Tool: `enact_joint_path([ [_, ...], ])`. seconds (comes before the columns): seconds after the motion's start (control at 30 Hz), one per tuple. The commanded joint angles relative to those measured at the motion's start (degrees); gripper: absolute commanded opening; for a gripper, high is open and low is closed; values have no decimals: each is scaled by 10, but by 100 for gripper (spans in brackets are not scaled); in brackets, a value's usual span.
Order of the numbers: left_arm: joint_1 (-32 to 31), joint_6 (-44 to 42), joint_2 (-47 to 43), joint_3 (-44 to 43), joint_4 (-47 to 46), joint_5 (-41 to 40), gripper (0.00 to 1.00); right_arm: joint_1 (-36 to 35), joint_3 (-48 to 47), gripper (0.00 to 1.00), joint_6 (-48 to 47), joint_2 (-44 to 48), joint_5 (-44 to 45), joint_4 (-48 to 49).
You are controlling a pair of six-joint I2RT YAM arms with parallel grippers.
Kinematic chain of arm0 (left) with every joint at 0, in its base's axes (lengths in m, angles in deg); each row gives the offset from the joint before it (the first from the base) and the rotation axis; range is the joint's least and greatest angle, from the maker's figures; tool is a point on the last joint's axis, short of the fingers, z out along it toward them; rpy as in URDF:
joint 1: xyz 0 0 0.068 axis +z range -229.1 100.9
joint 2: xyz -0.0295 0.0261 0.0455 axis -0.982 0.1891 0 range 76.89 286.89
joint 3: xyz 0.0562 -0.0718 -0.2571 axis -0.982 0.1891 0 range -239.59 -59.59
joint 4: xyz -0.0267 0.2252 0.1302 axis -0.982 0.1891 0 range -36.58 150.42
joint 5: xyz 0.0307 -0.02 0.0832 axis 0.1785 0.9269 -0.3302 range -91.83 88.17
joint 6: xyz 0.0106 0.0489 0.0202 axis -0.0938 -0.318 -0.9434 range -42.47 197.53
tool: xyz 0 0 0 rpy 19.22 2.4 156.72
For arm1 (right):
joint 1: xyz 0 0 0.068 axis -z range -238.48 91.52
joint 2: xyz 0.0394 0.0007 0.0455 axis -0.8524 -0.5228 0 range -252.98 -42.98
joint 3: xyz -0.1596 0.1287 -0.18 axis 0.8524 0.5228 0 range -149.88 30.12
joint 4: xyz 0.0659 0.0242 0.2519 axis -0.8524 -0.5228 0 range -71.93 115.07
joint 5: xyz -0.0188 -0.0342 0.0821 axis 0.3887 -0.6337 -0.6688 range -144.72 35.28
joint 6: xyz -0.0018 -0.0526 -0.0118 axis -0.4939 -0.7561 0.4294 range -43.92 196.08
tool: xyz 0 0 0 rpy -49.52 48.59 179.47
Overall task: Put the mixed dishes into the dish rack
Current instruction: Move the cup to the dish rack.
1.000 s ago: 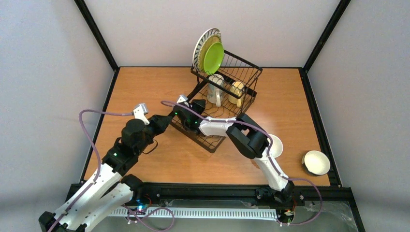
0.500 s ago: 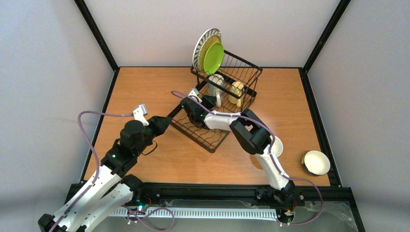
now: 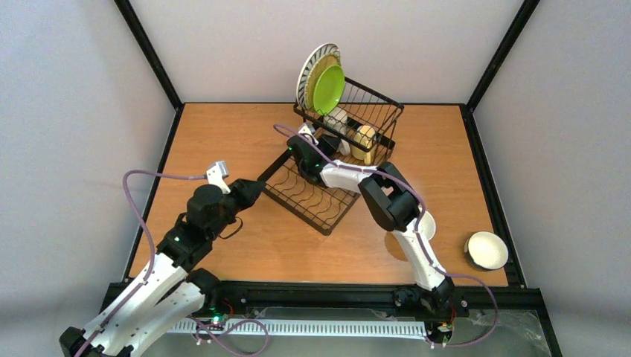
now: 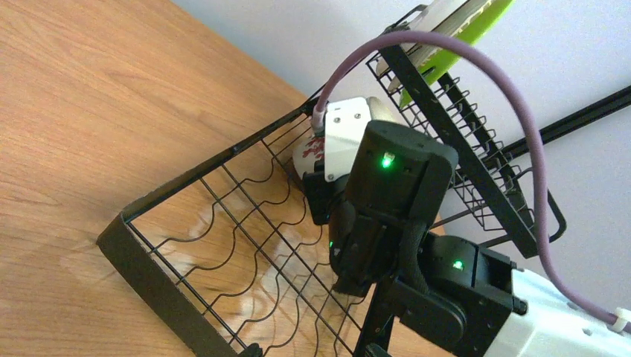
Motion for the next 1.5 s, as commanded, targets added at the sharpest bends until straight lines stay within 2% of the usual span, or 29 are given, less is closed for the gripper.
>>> enact_joint_path([
  [0.0,-4,0,7,0,5,3,78,11,-37,70,13,-33,-7,-4],
  [0.27,-4,-8,11,-8,10,1,77,21,-89,70,33,-72,-15,-34],
  [0.53,-4,-11,27,-13,7,2,78,34,-106,70,50,-76,-23,-43],
  [0.63,-4,-9,29,-14,7,2,78,34,-112,70,67,-75,-24,-75],
  [1.1,-4,5,17,-19,28,-2,78,-31,-93,73,151,-12,-25,-161],
  [1.27,-4,-5,16,-31,51,-14,78,-62,-97,75,213,14,-24,-234],
  [1.47,-4,-5,7,-44,75,-23,78,-104,-88,76,370,95,-28,-399],
])
